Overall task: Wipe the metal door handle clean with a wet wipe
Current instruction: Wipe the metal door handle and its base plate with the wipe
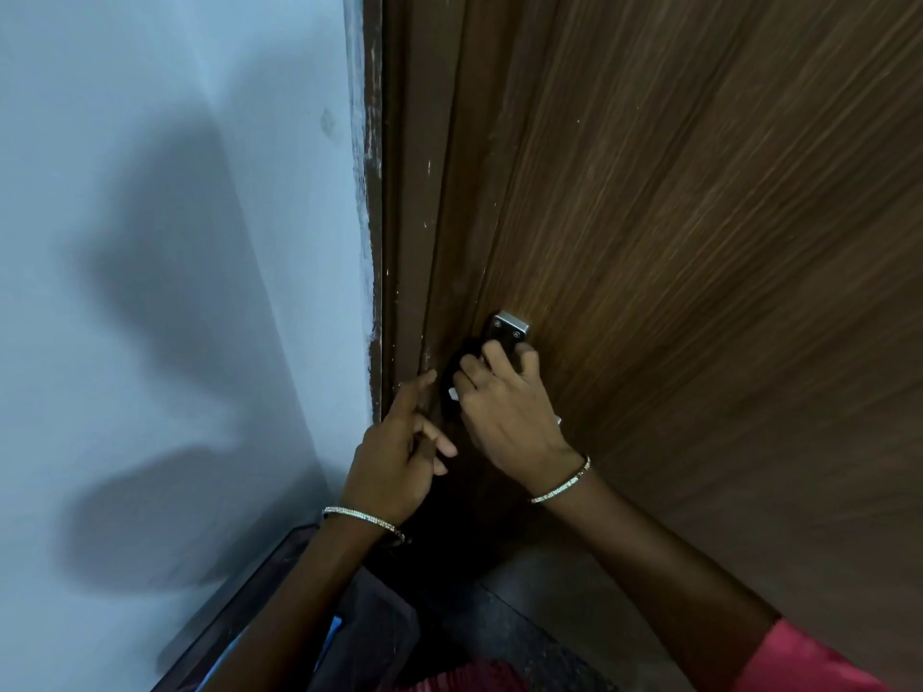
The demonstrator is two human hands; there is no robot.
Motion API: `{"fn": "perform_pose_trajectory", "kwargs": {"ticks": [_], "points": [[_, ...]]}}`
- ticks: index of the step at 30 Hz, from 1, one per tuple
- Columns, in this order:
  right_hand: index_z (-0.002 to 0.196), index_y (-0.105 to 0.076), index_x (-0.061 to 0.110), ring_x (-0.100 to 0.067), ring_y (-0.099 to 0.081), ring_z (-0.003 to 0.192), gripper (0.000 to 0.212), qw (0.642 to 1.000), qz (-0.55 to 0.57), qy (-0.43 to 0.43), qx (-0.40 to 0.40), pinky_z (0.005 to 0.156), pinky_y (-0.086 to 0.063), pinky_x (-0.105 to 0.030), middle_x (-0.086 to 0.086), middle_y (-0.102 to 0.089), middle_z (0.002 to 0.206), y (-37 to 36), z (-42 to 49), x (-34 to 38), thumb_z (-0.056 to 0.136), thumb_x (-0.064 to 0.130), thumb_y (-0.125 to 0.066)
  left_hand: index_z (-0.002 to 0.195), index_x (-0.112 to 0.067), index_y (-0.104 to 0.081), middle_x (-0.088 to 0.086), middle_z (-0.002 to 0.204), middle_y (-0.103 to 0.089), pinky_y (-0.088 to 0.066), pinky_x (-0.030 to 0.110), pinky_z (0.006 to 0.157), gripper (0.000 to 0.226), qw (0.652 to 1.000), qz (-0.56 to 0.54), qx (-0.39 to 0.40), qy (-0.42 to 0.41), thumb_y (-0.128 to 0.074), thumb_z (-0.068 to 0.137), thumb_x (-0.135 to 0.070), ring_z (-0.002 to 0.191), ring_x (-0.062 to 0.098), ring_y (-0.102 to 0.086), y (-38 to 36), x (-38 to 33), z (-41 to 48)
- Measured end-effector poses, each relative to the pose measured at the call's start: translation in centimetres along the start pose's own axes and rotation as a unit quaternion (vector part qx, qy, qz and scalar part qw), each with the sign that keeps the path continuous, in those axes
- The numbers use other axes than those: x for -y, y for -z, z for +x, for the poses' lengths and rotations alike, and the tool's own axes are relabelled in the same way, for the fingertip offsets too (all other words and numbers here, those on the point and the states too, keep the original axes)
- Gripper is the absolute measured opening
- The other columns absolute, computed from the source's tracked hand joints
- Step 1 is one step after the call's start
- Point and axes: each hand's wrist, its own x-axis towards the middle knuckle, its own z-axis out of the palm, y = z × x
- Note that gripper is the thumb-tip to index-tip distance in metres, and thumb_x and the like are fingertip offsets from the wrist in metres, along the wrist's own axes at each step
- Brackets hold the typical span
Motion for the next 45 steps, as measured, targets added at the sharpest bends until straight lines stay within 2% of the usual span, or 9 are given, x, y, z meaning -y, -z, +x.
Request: {"fn": "perform_pose_trajectory", "kwargs": {"ticks": [13,18,21,24,26,29,33,40,45], "points": [[0.085,-0.072,0.02,-0.023,-0.053,0.102,0.015,0.995,0.082,-0.044,-0.047,0.081,-0.032,-0.04,0.005,-0.07,0.092,0.4,-2.0,0.9,0.091,0.03,-0.063,0.144,-0.032,-0.035,-0.003,0.08,-0.072,-0.06,0.045,0.076,0.064,1.0,-0.011,-0.006,-0.01,-0.047,0.093,0.005,0.066,0.018,-0.07,0.3,0.4,0.3],[0.105,-0.074,0.017,-0.018,-0.055,0.101,0.017,0.951,0.226,-0.161,-0.136,0.083,-0.04,-0.032,0.005,-0.07,0.107,0.9,-7.2,0.8,0.089,0.02,-0.069,0.145,-0.037,-0.039,-0.005,0.077,-0.072,-0.059,0.036,0.078,0.067,1.0,0.012,0.009,-0.024,-0.049,0.092,0.004,0.066,0.01,-0.069,-0.2,0.4,0.7],[0.1,-0.076,0.024,-0.006,-0.063,0.093,0.011,0.816,0.392,-0.368,-0.21,0.08,-0.049,-0.017,0.012,-0.07,0.099,0.8,-10.5,2.0,0.09,0.023,-0.071,0.146,-0.043,-0.036,-0.01,0.079,-0.071,-0.055,0.02,0.078,0.071,0.997,0.048,0.024,-0.051,-0.048,0.092,0.002,0.068,0.005,-0.068,-0.5,-0.2,1.1],[0.099,-0.074,0.019,-0.026,-0.073,0.091,0.015,0.581,0.555,-0.561,-0.199,0.079,-0.059,-0.039,-0.004,-0.076,0.093,-1.2,-11.3,2.2,0.086,0.012,-0.077,0.147,-0.048,-0.03,-0.012,0.081,-0.069,-0.055,0.019,0.08,0.076,0.99,0.113,0.031,-0.075,-0.049,0.091,0.0,0.071,0.007,-0.067,-0.7,-0.8,1.6],[0.096,-0.071,0.014,-0.037,-0.073,0.091,0.017,0.469,0.637,-0.587,-0.17,0.074,-0.059,-0.039,-0.014,-0.076,0.089,-2.6,-10.5,1.5,0.083,0.005,-0.078,0.148,-0.052,-0.023,-0.011,0.083,-0.069,-0.059,0.03,0.082,0.081,0.983,0.162,0.044,-0.072,-0.05,0.09,-0.002,0.072,0.009,-0.066,-0.9,-1.1,1.6],[0.097,-0.073,0.01,-0.027,-0.074,0.094,0.016,0.329,0.739,-0.575,-0.121,0.074,-0.058,-0.032,-0.013,-0.078,0.096,-3.8,-7.5,0.3,0.083,0.004,-0.077,0.148,-0.056,-0.011,-0.004,0.087,-0.071,-0.059,0.04,0.081,0.085,0.969,0.231,0.062,-0.062,-0.049,0.089,-0.008,0.077,0.016,-0.067,-0.9,-1.2,1.5],[0.096,-0.07,0.009,-0.024,-0.07,0.091,0.011,0.052,0.807,-0.588,-0.024,0.068,-0.062,-0.035,-0.011,-0.078,0.087,-4.6,-3.5,0.8,0.089,0.0,-0.069,0.145,-0.061,-0.003,0.002,0.094,-0.072,-0.057,0.043,0.08,0.084,0.954,0.292,0.057,-0.039,-0.043,0.088,-0.014,0.082,0.028,-0.067,-1.1,-1.4,1.4],[0.095,-0.059,-0.012,-0.031,-0.065,0.112,0.012,-0.135,0.807,-0.571,-0.07,0.092,-0.053,-0.042,-0.024,-0.066,0.092,-4.2,-0.3,0.6,0.099,-0.006,-0.049,0.142,-0.066,-0.008,0.007,0.084,-0.069,-0.059,0.043,0.071,0.081,0.938,0.344,0.022,-0.035,-0.045,0.089,-0.017,0.075,0.033,-0.067,-0.9,-2.0,1.7],[0.085,-0.063,-0.014,-0.035,-0.074,0.08,0.019,-0.177,0.821,-0.536,-0.09,0.08,-0.061,-0.039,-0.028,-0.072,0.074,-3.3,-0.8,-0.5,0.065,-0.014,-0.066,0.144,-0.064,-0.011,0.003,0.081,-0.068,-0.056,0.037,0.064,0.08,0.926,0.375,0.01,-0.036,-0.048,0.088,-0.019,0.073,0.029,-0.067,-1.0,-2.0,1.7]]}}
